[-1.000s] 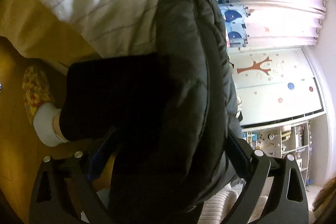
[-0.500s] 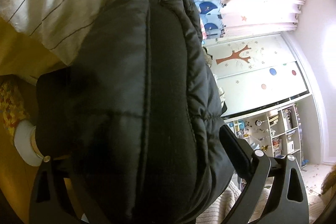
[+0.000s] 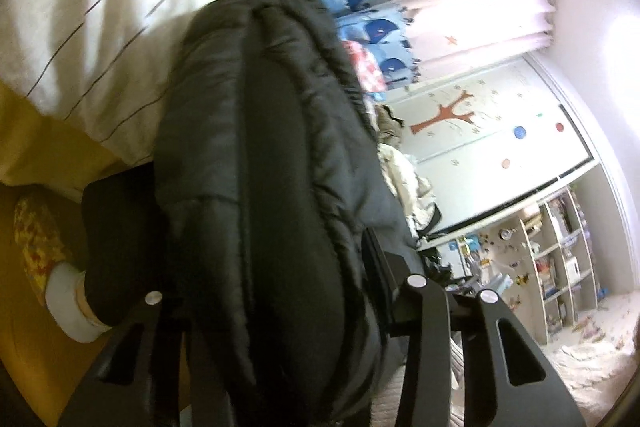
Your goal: Fold large clothes
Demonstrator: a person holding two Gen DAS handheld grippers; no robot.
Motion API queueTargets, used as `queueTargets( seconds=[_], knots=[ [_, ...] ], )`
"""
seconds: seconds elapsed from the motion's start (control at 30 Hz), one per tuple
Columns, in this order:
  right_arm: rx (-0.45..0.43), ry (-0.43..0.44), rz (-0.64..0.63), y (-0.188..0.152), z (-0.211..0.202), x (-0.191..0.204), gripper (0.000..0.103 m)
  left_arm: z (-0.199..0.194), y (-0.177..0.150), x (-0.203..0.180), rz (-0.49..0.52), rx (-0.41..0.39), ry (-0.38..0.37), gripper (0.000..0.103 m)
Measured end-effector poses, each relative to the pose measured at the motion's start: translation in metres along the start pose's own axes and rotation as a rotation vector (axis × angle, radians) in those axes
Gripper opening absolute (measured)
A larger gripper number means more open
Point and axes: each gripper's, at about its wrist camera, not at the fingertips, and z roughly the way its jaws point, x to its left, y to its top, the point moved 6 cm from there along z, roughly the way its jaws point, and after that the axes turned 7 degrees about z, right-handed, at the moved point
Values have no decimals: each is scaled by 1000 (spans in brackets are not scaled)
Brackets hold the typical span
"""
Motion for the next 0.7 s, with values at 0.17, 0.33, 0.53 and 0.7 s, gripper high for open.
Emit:
queueTargets(
  seconds=[0.17,0.33,0.53,0.7],
  knots=[
    [6,1,11,-1,1,-6,80,14,-2,6,7,64,77,42],
    [2,28,3,-3,1,-11,80,16,-4,8,-14,65,92,42],
    [-69,153,-62,0,-17,10,80,0,11,-9,20,1,102,38],
    [-67,148,-93,1,-18,11,80,0,11,-4,15,50,139,37]
  ],
)
